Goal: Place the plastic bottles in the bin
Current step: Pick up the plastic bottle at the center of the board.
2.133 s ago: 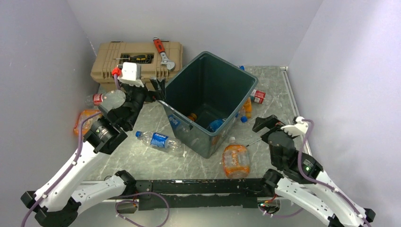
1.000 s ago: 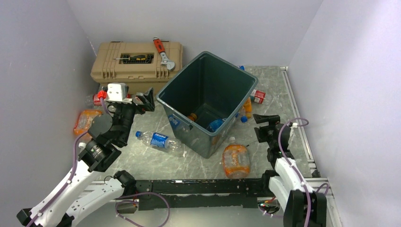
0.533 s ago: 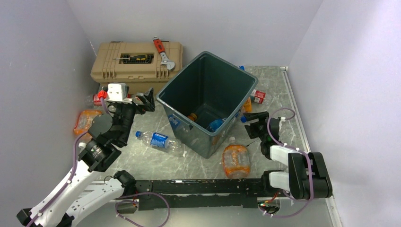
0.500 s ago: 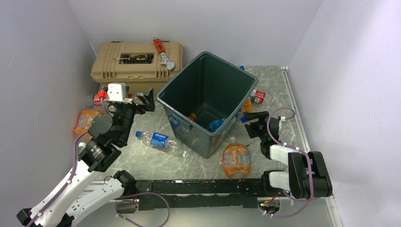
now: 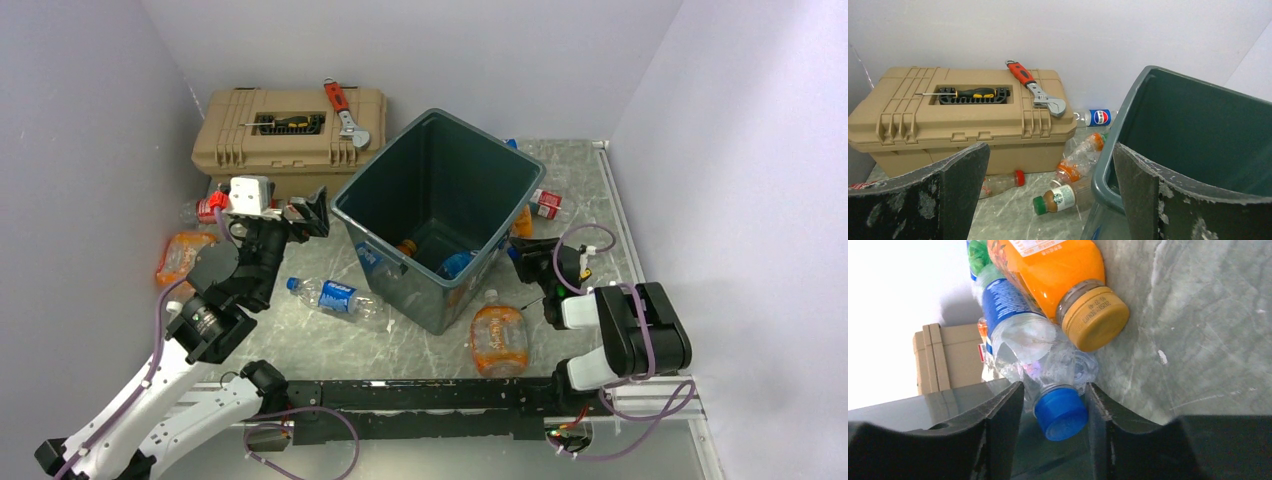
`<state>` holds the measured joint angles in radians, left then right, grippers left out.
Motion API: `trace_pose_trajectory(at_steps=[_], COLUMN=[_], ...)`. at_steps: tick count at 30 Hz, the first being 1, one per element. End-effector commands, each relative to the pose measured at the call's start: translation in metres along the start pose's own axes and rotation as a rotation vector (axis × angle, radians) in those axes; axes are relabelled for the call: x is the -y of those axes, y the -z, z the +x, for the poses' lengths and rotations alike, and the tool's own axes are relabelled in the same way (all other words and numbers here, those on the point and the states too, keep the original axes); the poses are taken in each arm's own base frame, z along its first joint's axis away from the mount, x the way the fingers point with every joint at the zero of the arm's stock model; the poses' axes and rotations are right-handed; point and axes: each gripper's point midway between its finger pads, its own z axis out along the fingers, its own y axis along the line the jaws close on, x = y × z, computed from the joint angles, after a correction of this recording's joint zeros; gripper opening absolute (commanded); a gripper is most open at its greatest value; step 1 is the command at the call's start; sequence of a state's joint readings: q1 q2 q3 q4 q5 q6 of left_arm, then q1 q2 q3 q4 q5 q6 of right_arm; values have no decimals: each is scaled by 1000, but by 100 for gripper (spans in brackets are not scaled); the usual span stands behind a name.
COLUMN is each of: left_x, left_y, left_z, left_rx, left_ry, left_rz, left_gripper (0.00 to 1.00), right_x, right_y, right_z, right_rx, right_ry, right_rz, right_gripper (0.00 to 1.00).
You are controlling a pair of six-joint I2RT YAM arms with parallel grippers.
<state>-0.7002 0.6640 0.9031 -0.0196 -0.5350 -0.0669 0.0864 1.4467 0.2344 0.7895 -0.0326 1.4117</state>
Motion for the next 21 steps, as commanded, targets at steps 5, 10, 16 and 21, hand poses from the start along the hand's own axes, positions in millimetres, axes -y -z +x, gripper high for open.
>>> trace_pose_trajectory(at_steps=[5,10,16,21], left_x=[3,3,4,3], left_y=[-2,-2,-1,0], left_z=[-6,-6,-8,-8], left_rx=[26,27,31,37], left_ry=[1,-1,3,4], left_rz=[6,7,13,7], left_gripper=[100,99,99,99], right_x=[-29,-33,-54,-85], right_y=[0,9,34,68], right_z=[-8,-12,-21,-38], right_rx=[57,79,130,214], right_ry=[-30,-30,40,127], right_rz=[-127,-160,-217,-235], right_gripper=[35,19,0,0])
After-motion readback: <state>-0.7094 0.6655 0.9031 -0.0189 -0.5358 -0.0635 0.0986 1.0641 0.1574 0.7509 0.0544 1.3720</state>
